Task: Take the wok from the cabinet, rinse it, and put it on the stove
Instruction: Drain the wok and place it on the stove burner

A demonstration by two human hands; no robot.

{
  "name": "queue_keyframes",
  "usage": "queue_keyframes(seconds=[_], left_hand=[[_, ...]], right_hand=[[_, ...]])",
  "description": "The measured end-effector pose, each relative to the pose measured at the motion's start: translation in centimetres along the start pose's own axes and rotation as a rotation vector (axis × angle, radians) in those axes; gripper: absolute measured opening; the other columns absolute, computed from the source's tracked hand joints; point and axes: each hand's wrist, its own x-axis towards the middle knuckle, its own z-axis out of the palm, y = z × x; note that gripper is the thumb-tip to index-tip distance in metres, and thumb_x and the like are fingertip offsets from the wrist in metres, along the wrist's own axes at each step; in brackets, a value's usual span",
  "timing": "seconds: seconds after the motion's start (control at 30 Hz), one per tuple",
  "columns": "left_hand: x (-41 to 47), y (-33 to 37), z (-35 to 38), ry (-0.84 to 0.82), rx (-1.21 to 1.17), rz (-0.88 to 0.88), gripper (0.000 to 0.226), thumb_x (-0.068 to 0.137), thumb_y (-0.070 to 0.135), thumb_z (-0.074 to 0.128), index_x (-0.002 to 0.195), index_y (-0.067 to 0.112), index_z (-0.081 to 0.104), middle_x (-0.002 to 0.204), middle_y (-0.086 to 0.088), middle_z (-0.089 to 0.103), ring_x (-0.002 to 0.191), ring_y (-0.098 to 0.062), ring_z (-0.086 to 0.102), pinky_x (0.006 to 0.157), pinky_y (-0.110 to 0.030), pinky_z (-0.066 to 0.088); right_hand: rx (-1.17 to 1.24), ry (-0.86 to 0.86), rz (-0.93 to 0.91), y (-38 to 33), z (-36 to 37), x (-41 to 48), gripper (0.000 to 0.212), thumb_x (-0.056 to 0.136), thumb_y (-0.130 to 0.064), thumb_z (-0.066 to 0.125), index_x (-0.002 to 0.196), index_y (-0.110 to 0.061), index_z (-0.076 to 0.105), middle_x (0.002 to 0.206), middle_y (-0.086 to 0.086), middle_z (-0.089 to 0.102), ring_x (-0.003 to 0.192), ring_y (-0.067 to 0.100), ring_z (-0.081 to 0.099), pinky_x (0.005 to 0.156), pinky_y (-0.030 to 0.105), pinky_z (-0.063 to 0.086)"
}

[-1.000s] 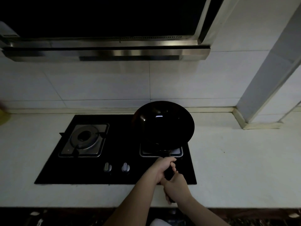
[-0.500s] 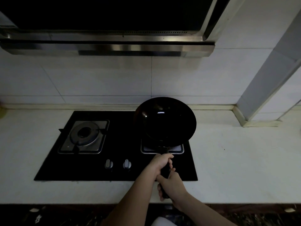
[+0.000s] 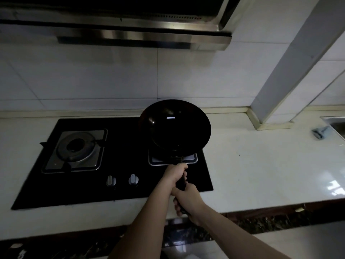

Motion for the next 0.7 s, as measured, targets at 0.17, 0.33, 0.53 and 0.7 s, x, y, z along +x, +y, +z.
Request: queue_keyframes(seconds=[0.17, 0.33, 0.53, 0.7], left_hand=[[-1.4, 0.2, -0.4, 0.026, -0.006, 0.012, 0.023, 0.089, 0.027, 0.070, 0.074, 0.011, 0.062, 0.058, -0.002, 0.059, 0.051, -0.016, 0.055, 0.055, -0.029, 0.051], [-3.7, 0.2, -0.4, 0.164, 0.046, 0.108, 0.034, 0.091, 0.041, 0.069, 0.090, 0.007, 0.069, 0.072, -0.004, 0.068, 0.068, -0.020, 0.064, 0.068, -0.031, 0.055], [-7.5, -1.7, 0.3, 0.199, 0.140, 0.116, 0.038, 0.099, 0.038, 0.058, 0.098, 0.003, 0.071, 0.077, -0.005, 0.072, 0.069, -0.019, 0.064, 0.070, -0.029, 0.053], [-11.3, -4.2, -0.1, 0.230, 0.191, 0.133, 0.040, 0.102, 0.040, 0.050, 0.099, 0.008, 0.073, 0.090, -0.007, 0.076, 0.084, -0.019, 0.070, 0.070, -0.027, 0.052]], right_hand=[[0.084, -0.053, -0.002, 0.3, 0.1, -0.7, 0.007, 0.087, -0.005, 0.060, 0.093, -0.003, 0.057, 0.055, 0.005, 0.055, 0.043, 0.015, 0.048, 0.043, 0.024, 0.042], [0.091, -0.159, -0.051, 0.3, -0.6, -2.7, 0.007, 0.092, -0.008, 0.058, 0.099, -0.007, 0.058, 0.064, 0.004, 0.058, 0.050, 0.015, 0.053, 0.049, 0.026, 0.048], [-0.102, -0.195, -0.094, 1.2, -2.1, -4.9, 0.009, 0.096, -0.011, 0.053, 0.095, -0.006, 0.060, 0.072, 0.009, 0.062, 0.048, 0.016, 0.059, 0.050, 0.028, 0.052], [-0.315, -0.275, -0.105, 2.4, -3.3, -5.7, 0.023, 0.093, -0.020, 0.058, 0.106, -0.001, 0.059, 0.072, 0.011, 0.066, 0.050, 0.018, 0.064, 0.048, 0.026, 0.053]])
